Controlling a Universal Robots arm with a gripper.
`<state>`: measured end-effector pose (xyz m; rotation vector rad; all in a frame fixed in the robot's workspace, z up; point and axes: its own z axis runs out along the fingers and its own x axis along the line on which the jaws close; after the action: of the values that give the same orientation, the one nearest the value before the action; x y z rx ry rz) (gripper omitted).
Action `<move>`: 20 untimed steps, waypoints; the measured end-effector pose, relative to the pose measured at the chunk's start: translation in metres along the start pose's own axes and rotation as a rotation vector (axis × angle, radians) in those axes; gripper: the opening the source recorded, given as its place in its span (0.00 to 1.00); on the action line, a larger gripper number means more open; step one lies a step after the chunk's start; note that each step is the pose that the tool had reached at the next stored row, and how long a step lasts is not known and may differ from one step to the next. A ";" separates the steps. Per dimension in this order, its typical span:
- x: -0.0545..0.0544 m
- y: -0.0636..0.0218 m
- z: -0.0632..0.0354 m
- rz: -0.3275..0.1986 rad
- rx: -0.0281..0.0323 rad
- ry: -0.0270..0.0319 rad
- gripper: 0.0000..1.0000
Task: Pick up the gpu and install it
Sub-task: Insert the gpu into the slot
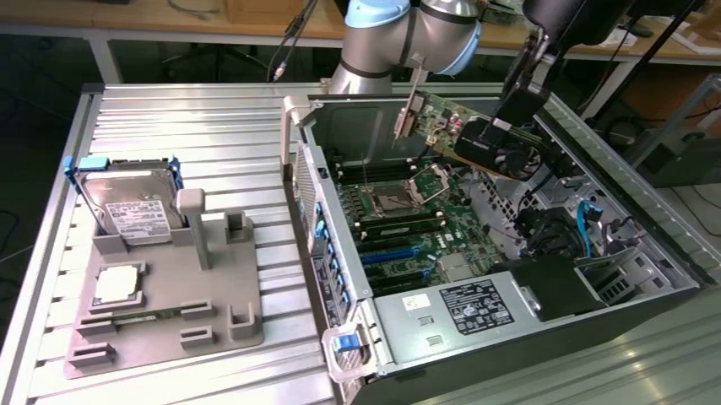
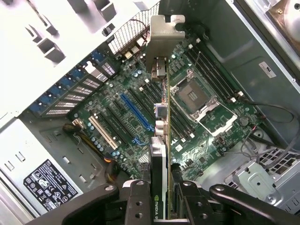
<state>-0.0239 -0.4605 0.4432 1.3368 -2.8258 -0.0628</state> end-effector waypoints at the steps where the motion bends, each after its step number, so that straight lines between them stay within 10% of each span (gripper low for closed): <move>1: 0.000 0.0000 0.0000 -0.005 0.0000 0.0002 0.27; 20: 0.000 0.0000 0.0000 -0.109 -0.0004 0.0046 0.27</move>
<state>-0.0238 -0.4605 0.4432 1.4875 -2.7471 -0.0615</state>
